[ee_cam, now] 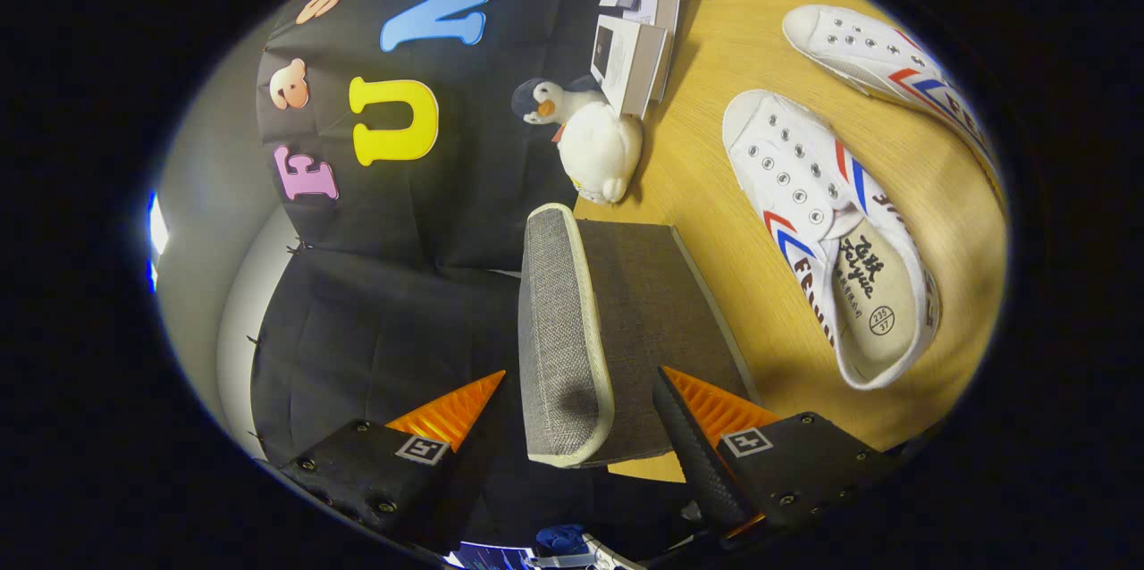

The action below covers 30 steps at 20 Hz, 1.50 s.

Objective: Open the storage box then place both shoes into the box .Put the left shoe in first, then the right shoe, with the right side of both shoes facing outward in a uniform manner.

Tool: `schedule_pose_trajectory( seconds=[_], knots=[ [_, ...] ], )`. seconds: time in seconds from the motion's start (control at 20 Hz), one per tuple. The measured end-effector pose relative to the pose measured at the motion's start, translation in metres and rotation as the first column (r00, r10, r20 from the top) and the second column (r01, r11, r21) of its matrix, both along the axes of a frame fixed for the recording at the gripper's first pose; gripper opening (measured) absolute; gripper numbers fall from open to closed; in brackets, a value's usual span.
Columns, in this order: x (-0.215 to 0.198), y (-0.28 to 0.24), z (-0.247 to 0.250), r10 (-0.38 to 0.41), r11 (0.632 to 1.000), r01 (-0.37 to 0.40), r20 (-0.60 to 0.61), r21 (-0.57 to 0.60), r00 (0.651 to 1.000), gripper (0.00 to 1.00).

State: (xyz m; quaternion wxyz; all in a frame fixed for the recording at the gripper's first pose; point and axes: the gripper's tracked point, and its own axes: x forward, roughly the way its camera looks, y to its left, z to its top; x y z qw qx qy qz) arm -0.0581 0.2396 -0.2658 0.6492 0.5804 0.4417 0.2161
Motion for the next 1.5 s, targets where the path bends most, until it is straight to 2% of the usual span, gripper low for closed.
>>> schedule_pose_trajectory(
  seconds=[0.15,0.3,0.5,0.55,0.6,0.95,1.0,1.1,1.25,1.3,1.5],
  knots=[
    [-0.007,0.012,-0.003,0.028,1.0,-0.027,-0.01,0.014,1.0,0.95],
    [-0.009,0.021,-0.003,0.053,0.998,-0.053,-0.022,0.024,0.998,0.82],
    [-0.017,0.024,-0.006,0.092,0.996,-0.092,-0.015,-0.02,0.996,0.82],
    [-0.012,0.02,-0.002,0.065,0.998,-0.065,-0.015,-0.01,0.998,0.66],
    [-0.011,0.02,-0.003,0.069,0.998,-0.069,-0.02,-0.009,0.997,0.51],
    [-0.024,0.023,0.002,0.158,0.986,-0.157,0.012,-0.048,0.987,0.5],
    [-0.015,0.021,0.009,0.102,0.994,-0.101,0.025,-0.031,0.994,0.51],
    [-0.008,0.016,0.01,0.087,0.995,-0.086,0.02,-0.04,0.996,0.05],
    [-0.009,0.013,0.015,0.124,0.988,-0.118,0.062,-0.097,0.99,0.05],
    [-0.008,0.012,0.02,0.121,0.986,-0.11,0.086,-0.123,0.989,0.0],
    [-0.004,0.019,0.06,0.168,0.983,-0.155,0.145,-0.101,0.975,0.0]
  ],
)
